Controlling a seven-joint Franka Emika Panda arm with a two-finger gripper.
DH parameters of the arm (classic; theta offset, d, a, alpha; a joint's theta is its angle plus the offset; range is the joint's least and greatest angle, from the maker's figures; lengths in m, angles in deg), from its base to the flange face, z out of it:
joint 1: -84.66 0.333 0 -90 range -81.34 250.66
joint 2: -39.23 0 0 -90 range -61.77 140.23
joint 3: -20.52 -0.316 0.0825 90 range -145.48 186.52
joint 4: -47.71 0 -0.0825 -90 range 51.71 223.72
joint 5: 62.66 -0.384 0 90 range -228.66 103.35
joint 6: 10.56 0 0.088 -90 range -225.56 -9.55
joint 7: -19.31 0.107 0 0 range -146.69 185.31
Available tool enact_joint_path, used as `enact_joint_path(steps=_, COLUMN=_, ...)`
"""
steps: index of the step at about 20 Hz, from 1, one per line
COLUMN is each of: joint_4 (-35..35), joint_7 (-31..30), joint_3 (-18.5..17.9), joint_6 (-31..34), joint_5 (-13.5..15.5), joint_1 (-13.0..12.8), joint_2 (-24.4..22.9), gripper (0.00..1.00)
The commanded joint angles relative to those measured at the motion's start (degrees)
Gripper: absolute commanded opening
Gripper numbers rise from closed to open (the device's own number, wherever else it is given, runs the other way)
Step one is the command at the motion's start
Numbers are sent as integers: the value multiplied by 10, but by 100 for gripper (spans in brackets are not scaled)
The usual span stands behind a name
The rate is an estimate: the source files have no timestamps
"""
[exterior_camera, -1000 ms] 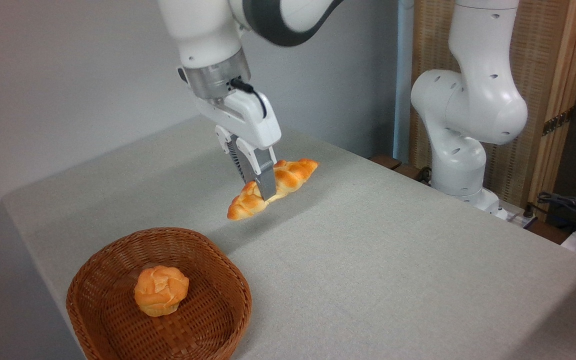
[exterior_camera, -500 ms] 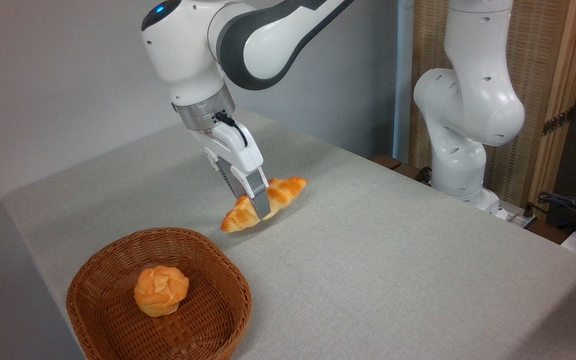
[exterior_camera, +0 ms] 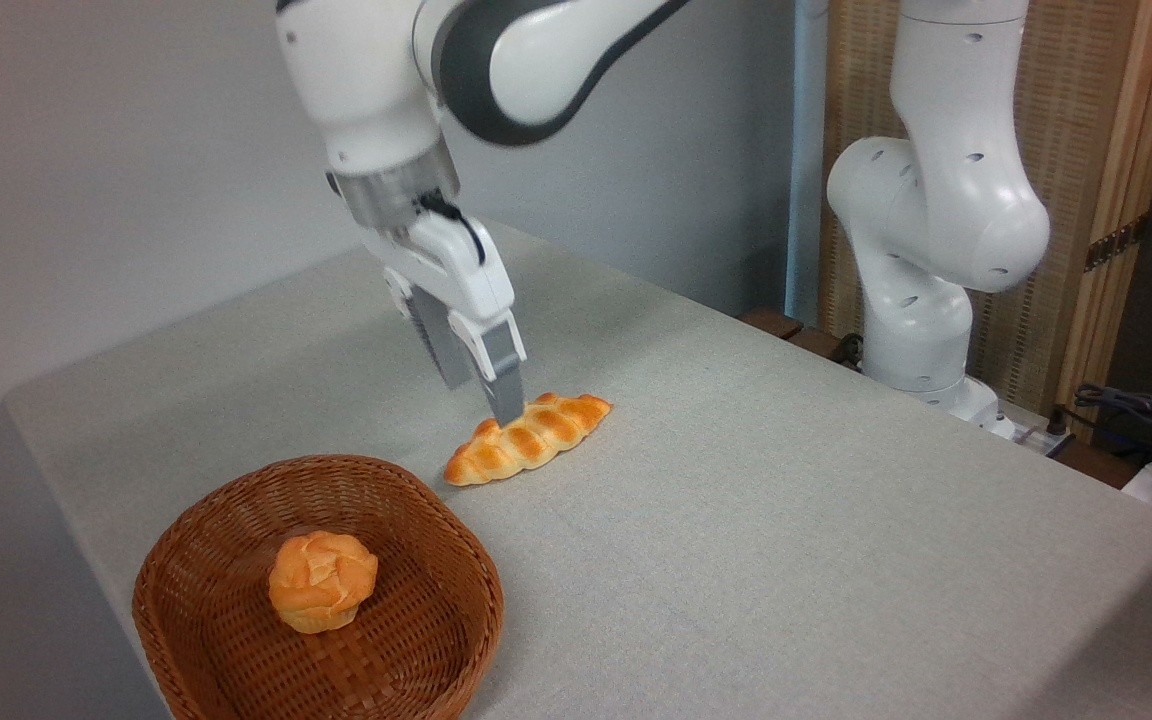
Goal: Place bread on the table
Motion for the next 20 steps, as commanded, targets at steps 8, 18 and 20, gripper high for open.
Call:
enact_joint_path(steps=8, joint_4=-208, joint_7=26, joint_3=1, joint_6=119, joint_5=20, joint_1=107, joint_2=38, gripper=100)
enact_joint_path(steps=18, joint_4=-218, joint_7=55, joint_3=1, joint_6=129, joint_5=15, joint_1=107, joint_2=41, gripper=100)
enact_joint_path(steps=20, joint_4=-218, joint_7=55, joint_3=0, joint_6=127, joint_5=14, joint_1=107, joint_2=41, gripper=100)
